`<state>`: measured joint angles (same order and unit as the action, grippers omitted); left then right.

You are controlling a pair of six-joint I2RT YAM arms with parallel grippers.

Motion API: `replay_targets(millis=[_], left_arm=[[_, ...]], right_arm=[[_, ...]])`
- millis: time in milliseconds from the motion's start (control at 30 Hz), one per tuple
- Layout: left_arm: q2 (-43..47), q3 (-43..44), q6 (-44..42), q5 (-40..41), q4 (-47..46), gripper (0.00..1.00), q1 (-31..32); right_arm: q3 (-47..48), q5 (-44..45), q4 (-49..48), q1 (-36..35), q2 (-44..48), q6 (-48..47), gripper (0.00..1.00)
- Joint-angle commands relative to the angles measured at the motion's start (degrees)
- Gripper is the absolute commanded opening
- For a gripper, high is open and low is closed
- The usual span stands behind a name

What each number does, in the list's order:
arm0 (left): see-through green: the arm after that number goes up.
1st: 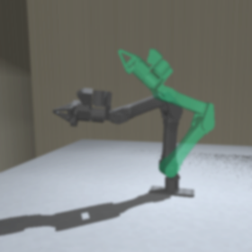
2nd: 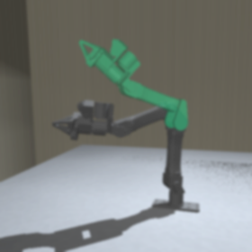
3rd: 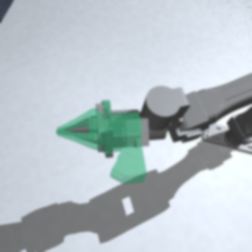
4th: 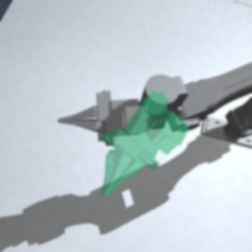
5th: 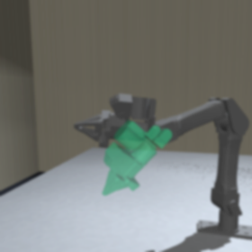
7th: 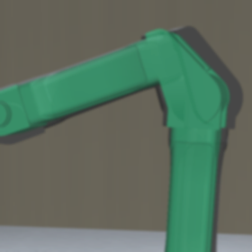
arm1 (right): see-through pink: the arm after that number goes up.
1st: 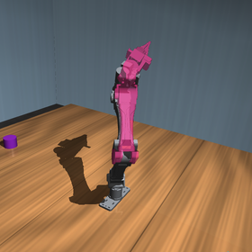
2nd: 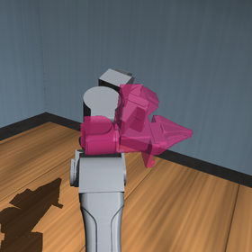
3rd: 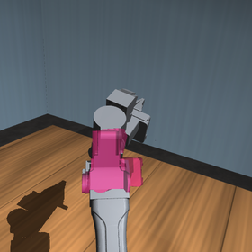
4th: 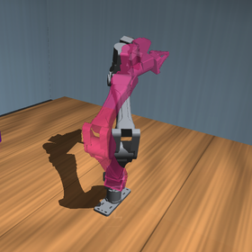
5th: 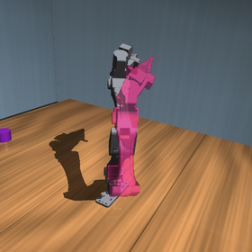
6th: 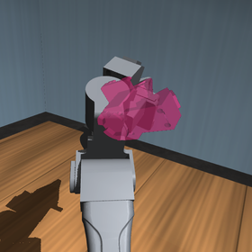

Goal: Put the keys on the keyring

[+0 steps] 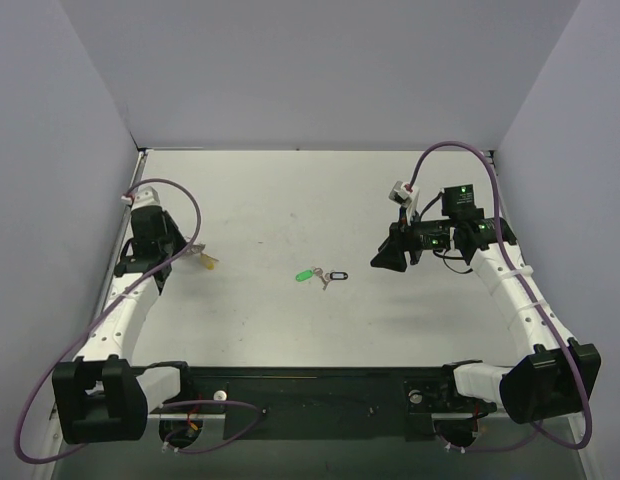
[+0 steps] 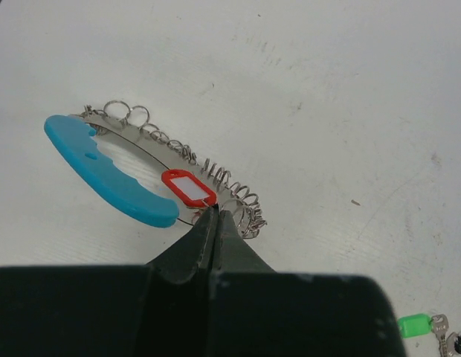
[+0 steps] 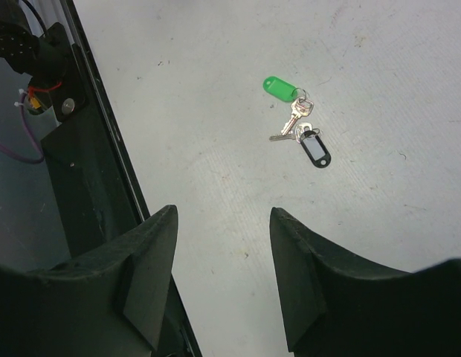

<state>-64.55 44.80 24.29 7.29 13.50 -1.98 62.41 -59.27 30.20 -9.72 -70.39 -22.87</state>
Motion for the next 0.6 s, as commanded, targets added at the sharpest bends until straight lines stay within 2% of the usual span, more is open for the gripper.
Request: replay_targets(millis=[0,100,300,467,567], left_arm=[[-2.1,-0.7,0.4,4.4,-1.0,0.0,-0.5],[-2.9,0.0,1.4,5.4,2.0,0.01,-0.5],[2.0,-2.9,2.8,2.8,3.9,0.36,-0.5],[6.6,-3.7,2.8,1.1,5.7,0.5,-0.5],[10.2,-3.7,0.4,-3.6,5.3,0.56,-0.4]], right_arm=[[-0.4,-2.7,-0.8,0.3,1.2,-0.8,0.48],[-0.4,-2.8,-0.8,0.3,1.2,-0.8,0.48],[-0.5,-3.0,-0.8,0.2,1.1,-0.9,0.48],[-0.6,-2.9,-0.8,0.3,1.2,-0.9,0.48],[-0.7,-2.4,-0.8,0.4,1.5,-1.0,0.48]])
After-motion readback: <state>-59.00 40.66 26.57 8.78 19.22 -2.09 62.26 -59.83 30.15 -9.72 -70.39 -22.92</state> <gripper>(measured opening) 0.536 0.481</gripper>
